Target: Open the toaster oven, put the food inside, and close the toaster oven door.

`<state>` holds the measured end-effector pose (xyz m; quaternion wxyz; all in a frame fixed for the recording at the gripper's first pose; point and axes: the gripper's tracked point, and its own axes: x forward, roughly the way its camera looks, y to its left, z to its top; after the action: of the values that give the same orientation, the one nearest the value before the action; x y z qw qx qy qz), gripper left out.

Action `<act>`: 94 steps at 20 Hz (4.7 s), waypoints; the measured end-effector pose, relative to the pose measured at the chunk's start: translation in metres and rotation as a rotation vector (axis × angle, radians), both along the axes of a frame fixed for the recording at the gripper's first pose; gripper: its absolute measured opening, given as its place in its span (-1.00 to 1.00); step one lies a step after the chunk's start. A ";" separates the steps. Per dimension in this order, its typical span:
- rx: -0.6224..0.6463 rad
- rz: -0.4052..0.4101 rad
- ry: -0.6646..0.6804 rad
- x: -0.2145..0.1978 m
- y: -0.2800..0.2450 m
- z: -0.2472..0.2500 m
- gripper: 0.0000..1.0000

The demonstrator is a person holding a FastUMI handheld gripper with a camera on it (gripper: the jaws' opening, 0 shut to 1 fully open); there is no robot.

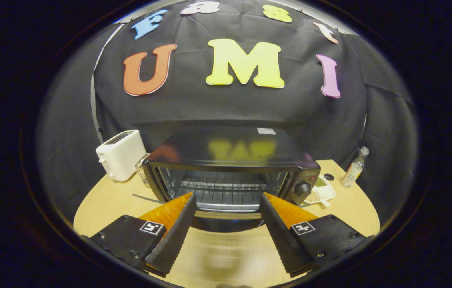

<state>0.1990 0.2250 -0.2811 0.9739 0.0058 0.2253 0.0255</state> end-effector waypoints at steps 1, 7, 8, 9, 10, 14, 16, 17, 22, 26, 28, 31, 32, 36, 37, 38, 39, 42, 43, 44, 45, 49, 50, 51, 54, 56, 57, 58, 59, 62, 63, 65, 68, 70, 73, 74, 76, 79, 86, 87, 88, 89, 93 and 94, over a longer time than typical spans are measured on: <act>-0.002 0.003 0.011 -0.007 0.000 -0.005 1.00; -0.024 0.015 0.099 -0.046 -0.002 -0.050 1.00; -0.024 0.014 0.118 -0.051 -0.003 -0.058 1.00; -0.025 0.013 0.139 -0.055 -0.003 -0.067 1.00; -0.027 0.014 0.161 -0.061 -0.003 -0.076 1.00; -0.030 0.015 0.283 -0.074 -0.006 -0.125 1.00; -0.029 0.018 0.322 -0.078 -0.009 -0.139 1.00; -0.043 0.025 0.310 -0.078 -0.008 -0.137 1.00; -0.075 0.044 0.313 -0.075 -0.009 -0.140 1.00; -0.075 0.054 0.311 -0.076 -0.009 -0.137 1.00; -0.051 0.064 0.271 -0.076 -0.010 -0.125 1.00; -0.042 0.043 0.156 -0.075 -0.030 -0.092 1.00; -0.047 0.040 0.125 -0.076 -0.039 -0.082 1.00; -0.139 0.005 0.026 -0.089 -0.104 -0.035 1.00; -0.160 -0.009 0.012 -0.091 -0.124 -0.026 1.00; -0.174 -0.020 -0.003 -0.095 -0.145 -0.016 1.00; -0.185 -0.033 -0.011 -0.096 -0.166 -0.009 1.00; -0.179 -0.065 -0.013 -0.092 -0.228 -0.003 1.00; -0.163 -0.061 0.003 -0.090 -0.244 -0.007 1.00; -0.140 -0.044 0.036 -0.089 -0.257 -0.016 1.00; -0.103 -0.024 0.062 -0.087 -0.269 -0.025 1.00; 0.056 0.092 0.193 -0.084 -0.296 -0.069 1.00; 0.119 0.135 0.243 -0.087 -0.294 -0.078 0.99; 0.187 0.179 0.291 -0.090 -0.288 -0.089 0.90; 0.389 0.257 0.453 -0.101 -0.274 -0.110 0.70; 0.511 0.282 0.522 -0.107 -0.263 -0.112 0.54; 0.555 0.282 0.555 -0.109 -0.261 -0.115 0.36; 0.610 0.293 0.576 -0.109 -0.256 -0.114 0.18; 0.656 0.294 0.595 -0.110 -0.254 -0.114 -0.13; 0.709 0.295 0.633 -0.109 -0.254 -0.115 -0.57; 0.707 0.295 0.637 -0.110 -0.257 -0.115 -0.61; 0.685 0.303 0.626 -0.108 -0.259 -0.111 -0.66; 0.659 0.315 0.575 -0.110 -0.261 -0.090 -0.68; 0.656 0.316 0.538 -0.111 -0.255 -0.071 -0.68; 0.680 0.297 0.475 -0.117 -0.238 -0.043 -0.68; 0.685 0.285 0.453 -0.121 -0.231 -0.034 -0.68; 0.682 0.251 0.407 -0.134 -0.217 -0.018 -0.69; 0.710 0.191 0.337 -0.155 -0.186 0.002 -0.69; 0.872 0.020 0.209 -0.152 -0.108 0.024 -0.69; 0.892 0.007 0.185 -0.145 -0.097 0.027 -0.69; 0.910 -0.014 0.168 -0.137 -0.087 0.027 -0.69; 0.920 -0.027 0.158 -0.129 -0.076 0.026 -0.69; 0.944 -0.077 0.129 -0.084 -0.040 0.011 -0.69; 0.952 -0.095 0.122 -0.070 -0.032 0.007 -0.69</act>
<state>0.1290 0.1930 -0.2740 0.8482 0.4627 0.2448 0.0808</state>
